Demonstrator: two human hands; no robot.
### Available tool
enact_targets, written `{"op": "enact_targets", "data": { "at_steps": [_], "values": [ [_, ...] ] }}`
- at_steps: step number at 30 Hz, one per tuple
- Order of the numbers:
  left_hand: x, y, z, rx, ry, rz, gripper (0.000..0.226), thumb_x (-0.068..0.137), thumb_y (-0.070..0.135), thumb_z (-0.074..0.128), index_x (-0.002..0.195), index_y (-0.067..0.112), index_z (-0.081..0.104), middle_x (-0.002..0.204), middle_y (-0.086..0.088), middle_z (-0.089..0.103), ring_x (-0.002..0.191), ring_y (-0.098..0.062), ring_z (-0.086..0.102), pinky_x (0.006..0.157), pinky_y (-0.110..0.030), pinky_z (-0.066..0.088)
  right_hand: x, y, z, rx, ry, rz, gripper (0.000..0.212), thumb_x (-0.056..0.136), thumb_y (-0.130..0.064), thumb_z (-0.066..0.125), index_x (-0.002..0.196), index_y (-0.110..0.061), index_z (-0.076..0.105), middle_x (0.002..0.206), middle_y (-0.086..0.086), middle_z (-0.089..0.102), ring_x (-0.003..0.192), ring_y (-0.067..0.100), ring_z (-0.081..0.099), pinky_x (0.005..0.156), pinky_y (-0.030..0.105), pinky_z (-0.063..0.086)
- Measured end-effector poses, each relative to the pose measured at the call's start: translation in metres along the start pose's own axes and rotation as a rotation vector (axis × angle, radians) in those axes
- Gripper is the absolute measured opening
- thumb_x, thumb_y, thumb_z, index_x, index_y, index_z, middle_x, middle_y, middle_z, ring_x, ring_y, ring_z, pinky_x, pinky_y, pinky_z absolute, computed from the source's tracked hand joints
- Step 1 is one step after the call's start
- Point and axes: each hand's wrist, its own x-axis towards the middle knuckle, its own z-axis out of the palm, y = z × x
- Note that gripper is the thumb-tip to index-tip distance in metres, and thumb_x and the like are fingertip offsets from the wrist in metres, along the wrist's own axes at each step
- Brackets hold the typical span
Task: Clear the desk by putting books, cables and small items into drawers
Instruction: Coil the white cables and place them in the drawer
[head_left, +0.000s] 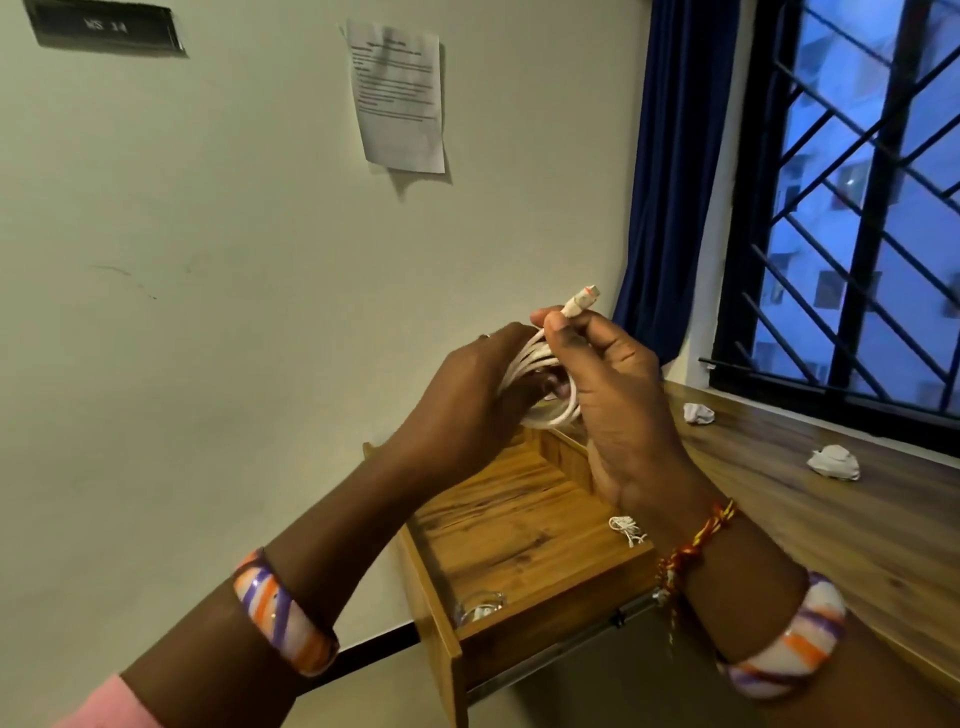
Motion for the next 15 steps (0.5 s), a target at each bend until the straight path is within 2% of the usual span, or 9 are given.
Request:
{"op": "enact_targets", "data": {
  "at_steps": [2,5,8,10,12,13,15],
  "values": [
    [0.012,-0.006,0.012,0.210,0.045,0.095,0.023,0.090,0.010,0.055,0.112,0.005,0.057,0.091,0.003,0.056,0.069,-0.001,0.045,0.063,-0.005,0.036,0.013,0.003,-0.012,0.002,0.014,-0.020,0.015,0.088,-0.022,0.057,0.083,-0.028,0.069,0.081,-0.008,0.071,0.091,0.015,0.067,0.082,0.030,0.056],
    [0.031,-0.007,0.041,0.453,0.140,0.058,0.024,0.089,0.011,0.053,0.111,0.003,0.057,0.095,-0.012,0.060,0.076,-0.016,0.045,0.056,-0.018,0.027,0.037,0.008,-0.036,0.076,0.027,0.066,0.020,0.087,-0.020,0.060,0.071,-0.023,0.072,0.072,-0.006,0.072,0.075,0.012,0.067,0.070,0.026,0.056],
    [0.052,-0.005,0.071,0.570,0.253,0.049,0.027,0.079,0.012,0.060,0.102,-0.002,0.062,0.084,-0.017,0.066,0.065,-0.027,0.058,0.049,-0.019,0.030,0.066,0.008,-0.067,0.251,0.010,0.269,0.007,0.075,-0.020,0.069,0.074,-0.014,0.072,0.072,0.005,0.070,0.068,0.018,0.066,0.073,0.036,0.057],
    [0.071,-0.008,0.090,0.612,0.308,0.093,0.034,0.076,0.012,0.065,0.107,-0.002,0.063,0.082,-0.017,0.069,0.062,-0.028,0.063,0.050,-0.021,0.035,0.085,0.010,-0.088,0.326,-0.033,0.414,0.021,0.067,-0.022,0.070,0.083,-0.008,0.068,0.076,0.011,0.067,0.070,0.021,0.064,0.071,0.038,0.056],
    [0.092,-0.011,0.108,0.660,0.312,0.179,0.028,0.076,0.014,0.063,0.100,0.001,0.067,0.077,-0.014,0.070,0.059,-0.026,0.064,0.049,-0.021,0.037,0.103,0.013,-0.106,0.329,-0.057,0.505,0.014,0.079,-0.019,0.061,0.081,-0.006,0.063,0.071,0.010,0.061,0.065,0.017,0.058,0.068,0.031,0.051],
    [0.101,-0.012,0.114,0.678,0.291,0.204,0.024,0.077,0.018,0.060,0.094,0.002,0.069,0.074,-0.013,0.070,0.058,-0.025,0.064,0.047,-0.021,0.039,0.112,0.014,-0.115,0.307,-0.060,0.523,0.019,0.087,-0.020,0.054,0.076,-0.006,0.061,0.067,0.009,0.058,0.061,0.015,0.056,0.067,0.029,0.049],
    [0.123,-0.017,0.128,0.717,0.250,0.183,0.031,0.082,0.026,0.047,0.085,0.005,0.069,0.069,-0.010,0.069,0.055,-0.024,0.063,0.043,-0.021,0.037,0.129,0.018,-0.136,0.241,-0.028,0.535,0.027,0.092,-0.023,0.051,0.073,-0.007,0.061,0.061,0.006,0.059,0.056,0.013,0.056,0.064,0.027,0.047]
  ]
}}
